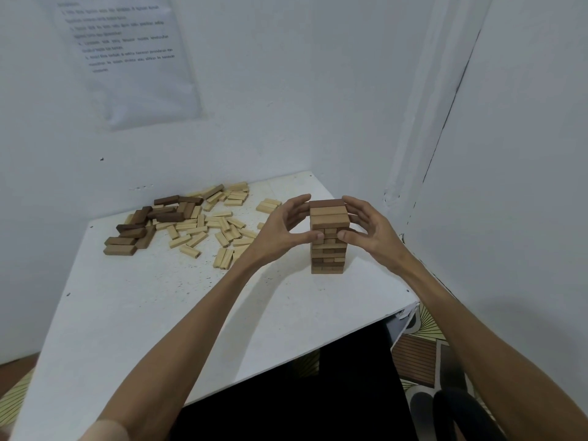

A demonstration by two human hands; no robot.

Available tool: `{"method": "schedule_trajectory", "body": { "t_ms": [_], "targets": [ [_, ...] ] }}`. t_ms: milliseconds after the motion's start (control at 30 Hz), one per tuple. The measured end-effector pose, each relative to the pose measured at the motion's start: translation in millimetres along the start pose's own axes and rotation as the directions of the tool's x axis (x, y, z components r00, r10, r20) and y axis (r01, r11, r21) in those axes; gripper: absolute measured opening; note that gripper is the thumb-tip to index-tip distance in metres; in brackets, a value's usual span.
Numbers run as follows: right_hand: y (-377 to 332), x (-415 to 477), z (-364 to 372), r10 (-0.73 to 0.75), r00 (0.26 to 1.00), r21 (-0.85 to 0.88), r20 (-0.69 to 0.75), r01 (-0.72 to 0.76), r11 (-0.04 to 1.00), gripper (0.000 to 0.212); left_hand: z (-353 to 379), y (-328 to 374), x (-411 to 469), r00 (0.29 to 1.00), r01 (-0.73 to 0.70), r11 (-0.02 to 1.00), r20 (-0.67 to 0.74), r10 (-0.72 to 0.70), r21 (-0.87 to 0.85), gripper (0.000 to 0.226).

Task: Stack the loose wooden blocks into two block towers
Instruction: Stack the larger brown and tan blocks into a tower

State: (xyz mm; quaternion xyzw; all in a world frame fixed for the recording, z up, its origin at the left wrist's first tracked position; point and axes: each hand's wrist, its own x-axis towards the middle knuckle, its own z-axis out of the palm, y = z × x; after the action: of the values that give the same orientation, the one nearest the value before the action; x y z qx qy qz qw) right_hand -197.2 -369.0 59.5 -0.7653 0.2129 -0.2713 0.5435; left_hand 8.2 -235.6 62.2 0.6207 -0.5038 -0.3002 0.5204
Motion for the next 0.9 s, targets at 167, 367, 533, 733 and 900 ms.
{"method": "schedule_trajectory", "body": {
  "t_ms": [167, 367, 533, 733, 900],
  "targets": [
    [1, 0, -1, 0.013, 1.0, -0.022, 0.007, -0.013, 1.0, 0.071, 0, -4, 2, 1.0, 0.001, 1.0, 0.008, -0.001, 0.01, 0.088],
    [-1, 0, 0, 0.035, 0.999, -0.012, 0.009, -0.035, 0.999, 0.075, -1, -6, 4, 1.0, 0.016, 1.0, 0.009, -0.016, 0.016, 0.088],
    [-5, -4, 2, 0.042, 0.998, -0.017, 0.04, -0.041, 0.999, 0.09, -1, -2, 0, 0.998, 0.039, 0.998, 0.046, -0.041, 0.04, 0.102],
    [-20, -3, 0, -0.07, 0.997, -0.184, -0.014, 0.066, 0.981, 0.08, -14, 15, -5, 1.0, -0.009, 0.988, 0.027, 0.005, 0.153, 0.091],
    [-50, 13, 2, -0.186, 0.981, -0.477, 0.047, 0.186, 0.859, 0.066, -37, 34, -13, 0.999, -0.042, 0.953, 0.017, 0.038, 0.302, 0.067]
  ]
}}
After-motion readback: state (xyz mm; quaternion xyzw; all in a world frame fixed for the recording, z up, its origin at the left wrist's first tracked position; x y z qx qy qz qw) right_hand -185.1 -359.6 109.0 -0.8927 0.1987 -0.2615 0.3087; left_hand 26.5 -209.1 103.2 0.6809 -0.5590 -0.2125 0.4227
